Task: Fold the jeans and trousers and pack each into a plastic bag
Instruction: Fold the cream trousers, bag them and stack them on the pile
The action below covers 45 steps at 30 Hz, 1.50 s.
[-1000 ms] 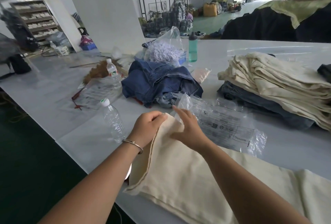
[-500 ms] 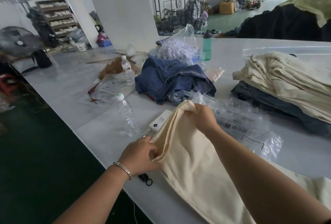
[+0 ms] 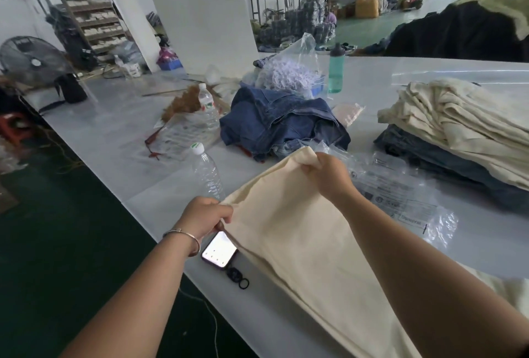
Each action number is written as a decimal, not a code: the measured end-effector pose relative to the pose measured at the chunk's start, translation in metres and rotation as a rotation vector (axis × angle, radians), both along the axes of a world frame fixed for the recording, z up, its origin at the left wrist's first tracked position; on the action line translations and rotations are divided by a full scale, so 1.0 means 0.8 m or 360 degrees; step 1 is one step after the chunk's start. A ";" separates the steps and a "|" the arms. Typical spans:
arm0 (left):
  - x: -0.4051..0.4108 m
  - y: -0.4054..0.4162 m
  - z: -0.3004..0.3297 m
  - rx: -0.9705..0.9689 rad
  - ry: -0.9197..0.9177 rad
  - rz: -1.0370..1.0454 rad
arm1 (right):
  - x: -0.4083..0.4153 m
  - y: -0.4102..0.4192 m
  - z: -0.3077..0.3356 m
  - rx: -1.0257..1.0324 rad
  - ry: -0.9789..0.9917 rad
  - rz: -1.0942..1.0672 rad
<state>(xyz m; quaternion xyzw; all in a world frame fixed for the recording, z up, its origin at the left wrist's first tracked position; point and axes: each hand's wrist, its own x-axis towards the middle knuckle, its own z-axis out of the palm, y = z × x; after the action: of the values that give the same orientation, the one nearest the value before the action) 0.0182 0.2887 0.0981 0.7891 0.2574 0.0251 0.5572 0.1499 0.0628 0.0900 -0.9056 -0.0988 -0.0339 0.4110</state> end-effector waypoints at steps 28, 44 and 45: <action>-0.104 -0.462 -0.038 0.0909 -0.0407 -0.1570 | -0.148 -0.393 -0.018 0.1245 0.0908 -0.0527; -0.097 -0.431 -0.145 0.1450 0.0070 -0.0541 | -0.246 -0.428 -0.165 0.0738 0.0891 -0.0471; -0.088 -0.413 -0.145 0.1446 0.0284 -0.0442 | -0.247 -0.429 -0.167 0.0791 0.0891 -0.0491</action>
<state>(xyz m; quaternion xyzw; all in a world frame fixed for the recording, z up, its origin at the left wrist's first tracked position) -0.0524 -0.0417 -0.0178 0.9786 0.1593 -0.0076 0.1299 -0.0476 -0.2802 -0.0433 -0.7572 0.1653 0.1298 0.6184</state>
